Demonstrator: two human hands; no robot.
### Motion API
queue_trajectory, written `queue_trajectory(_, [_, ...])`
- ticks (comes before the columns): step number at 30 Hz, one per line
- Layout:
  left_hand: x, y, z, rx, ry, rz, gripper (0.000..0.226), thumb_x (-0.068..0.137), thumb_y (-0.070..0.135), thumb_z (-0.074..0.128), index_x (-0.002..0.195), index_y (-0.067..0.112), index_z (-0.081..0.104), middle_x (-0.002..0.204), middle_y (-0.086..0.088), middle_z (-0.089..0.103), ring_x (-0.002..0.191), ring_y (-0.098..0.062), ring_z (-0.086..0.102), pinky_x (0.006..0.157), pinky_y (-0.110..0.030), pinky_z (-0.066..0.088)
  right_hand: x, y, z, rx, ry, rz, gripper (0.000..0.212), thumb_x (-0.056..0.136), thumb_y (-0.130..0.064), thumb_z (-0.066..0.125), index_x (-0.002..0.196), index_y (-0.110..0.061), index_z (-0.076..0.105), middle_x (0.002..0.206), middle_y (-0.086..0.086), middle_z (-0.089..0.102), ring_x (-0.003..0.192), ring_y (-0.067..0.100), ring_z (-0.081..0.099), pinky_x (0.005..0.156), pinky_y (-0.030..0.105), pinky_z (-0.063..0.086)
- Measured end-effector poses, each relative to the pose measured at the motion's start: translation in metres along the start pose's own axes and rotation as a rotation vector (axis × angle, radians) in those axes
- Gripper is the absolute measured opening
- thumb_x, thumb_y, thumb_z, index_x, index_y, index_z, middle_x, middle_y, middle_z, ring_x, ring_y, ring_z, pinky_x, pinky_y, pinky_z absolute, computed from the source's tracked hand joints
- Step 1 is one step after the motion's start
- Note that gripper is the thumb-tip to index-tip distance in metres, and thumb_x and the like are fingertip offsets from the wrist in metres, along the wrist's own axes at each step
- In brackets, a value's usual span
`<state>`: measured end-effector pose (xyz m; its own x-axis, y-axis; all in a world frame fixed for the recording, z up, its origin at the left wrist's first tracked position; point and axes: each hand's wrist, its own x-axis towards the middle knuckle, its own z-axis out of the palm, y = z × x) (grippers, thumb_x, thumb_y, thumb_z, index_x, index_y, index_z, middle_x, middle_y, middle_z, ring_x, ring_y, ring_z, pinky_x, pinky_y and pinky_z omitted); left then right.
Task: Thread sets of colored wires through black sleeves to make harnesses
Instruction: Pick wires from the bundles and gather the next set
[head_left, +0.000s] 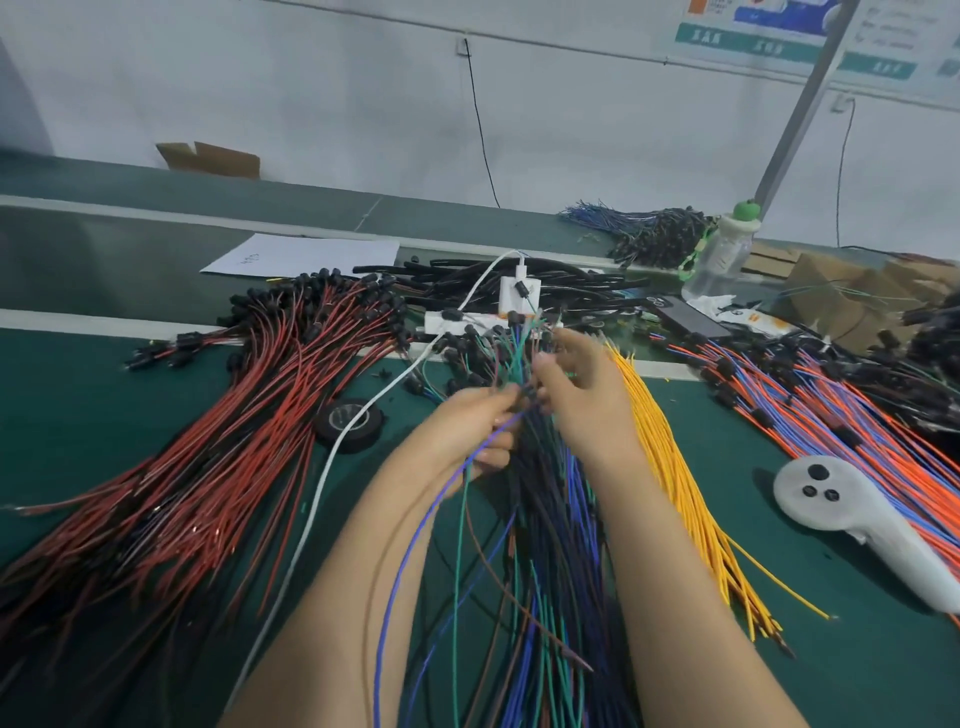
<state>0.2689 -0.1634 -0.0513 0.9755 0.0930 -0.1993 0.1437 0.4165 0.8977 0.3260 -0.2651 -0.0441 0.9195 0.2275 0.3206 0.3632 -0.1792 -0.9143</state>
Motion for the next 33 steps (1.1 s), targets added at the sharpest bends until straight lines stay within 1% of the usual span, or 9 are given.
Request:
queue_trajectory(4, [-0.027, 0.047, -0.019, -0.485, 0.017, 0.312, 0.030, 0.103, 0.020, 0.031, 0.076, 0.013, 0.043, 0.046, 0.007, 0.033, 0.034, -0.001, 0.027, 0.032, -0.011, 0.020, 0.008, -0.031, 0.023, 0.064, 0.080, -0.069, 0.010, 0.092, -0.011, 0.056, 0.098, -0.015, 0.062, 0.088, 0.006, 0.066, 0.075, 0.019, 0.057, 0.080, 0.043, 0.049])
queue_trajectory(9, [-0.071, 0.108, -0.042, -0.454, 0.049, 0.552, 0.027, 0.102, 0.010, 0.034, 0.076, 0.012, 0.044, 0.050, 0.007, 0.042, 0.035, 0.000, 0.030, 0.032, -0.011, 0.026, 0.008, -0.055, 0.104, -0.164, -0.434, -0.024, 0.034, 0.092, -0.022, 0.062, 0.060, -0.017, 0.053, 0.060, -0.001, 0.052, 0.057, 0.013, 0.044, 0.063, 0.029, 0.036])
queue_trajectory(12, [-0.085, 0.120, -0.061, -0.270, 0.226, 0.513, 0.022, 0.101, 0.013, 0.035, 0.085, 0.009, 0.049, 0.044, 0.008, 0.043, 0.030, 0.000, 0.024, 0.029, -0.010, 0.018, 0.003, -0.057, 0.159, -0.382, -0.523, -0.054, 0.036, 0.092, -0.036, 0.059, 0.085, -0.001, 0.066, 0.083, 0.012, 0.064, 0.083, 0.030, 0.062, 0.071, 0.034, 0.043])
queue_trajectory(16, [-0.097, 0.117, -0.087, -0.219, 0.309, 0.431, 0.033, 0.100, 0.033, 0.039, 0.083, 0.010, 0.056, 0.040, 0.011, 0.027, 0.028, -0.003, 0.021, 0.029, -0.011, 0.013, 0.000, -0.048, 0.204, -0.539, -0.509, 0.002, 0.052, 0.088, -0.046, 0.062, 0.122, -0.007, 0.057, 0.125, 0.017, 0.060, 0.117, 0.031, 0.057, 0.093, 0.038, 0.048])
queue_trajectory(18, [-0.101, 0.116, -0.096, -0.222, 0.373, 0.448, 0.033, 0.099, 0.030, 0.043, 0.072, 0.014, 0.052, 0.047, 0.008, 0.033, 0.035, -0.001, 0.030, 0.035, -0.013, 0.024, 0.002, -0.044, 0.211, -0.605, -0.480, 0.017, 0.053, 0.088, -0.041, 0.064, 0.122, -0.002, 0.052, 0.125, 0.019, 0.058, 0.117, 0.033, 0.056, 0.090, 0.037, 0.046])
queue_trajectory(22, [-0.110, 0.125, -0.102, -0.247, 0.467, 0.514, 0.036, 0.101, 0.027, 0.039, 0.068, 0.014, 0.046, 0.066, 0.001, 0.057, 0.054, -0.007, 0.056, 0.047, -0.020, 0.050, 0.015, -0.044, 0.208, -0.583, -0.466, 0.091, 0.026, 0.089, -0.018, 0.058, 0.104, 0.003, 0.063, 0.106, 0.023, 0.066, 0.100, 0.034, 0.063, 0.073, 0.031, 0.043])
queue_trajectory(27, [-0.138, 0.151, -0.097, -0.369, 0.200, 0.596, 0.030, 0.102, 0.024, 0.034, 0.078, 0.014, 0.048, 0.050, 0.008, 0.037, 0.030, -0.001, 0.028, 0.026, -0.012, 0.021, 0.031, -0.038, 0.187, -0.035, -0.305, 0.323, 0.027, 0.094, -0.020, 0.057, 0.070, -0.009, 0.060, 0.059, 0.001, 0.060, 0.050, 0.013, 0.048, 0.053, 0.028, 0.040])
queue_trajectory(30, [-0.142, 0.159, -0.094, -0.302, 0.174, 0.604, 0.028, 0.102, 0.022, 0.034, 0.081, 0.012, 0.050, 0.050, 0.008, 0.038, 0.030, -0.002, 0.027, 0.025, -0.012, 0.021, 0.036, -0.042, 0.166, 0.380, -0.131, 0.358, 0.021, 0.098, -0.018, 0.052, 0.077, -0.014, 0.057, 0.071, -0.001, 0.063, 0.061, 0.008, 0.055, 0.058, 0.021, 0.047])
queue_trajectory(33, [-0.122, 0.149, -0.096, -0.081, 0.413, 0.546, 0.028, 0.102, 0.018, 0.036, 0.082, 0.011, 0.054, 0.055, 0.004, 0.052, 0.035, 0.000, 0.035, 0.029, -0.010, 0.025, 0.030, -0.050, 0.152, 0.761, -0.124, 0.363, 0.021, 0.100, -0.015, 0.048, 0.081, -0.012, 0.056, 0.085, 0.003, 0.066, 0.080, 0.014, 0.062, 0.077, 0.025, 0.053])
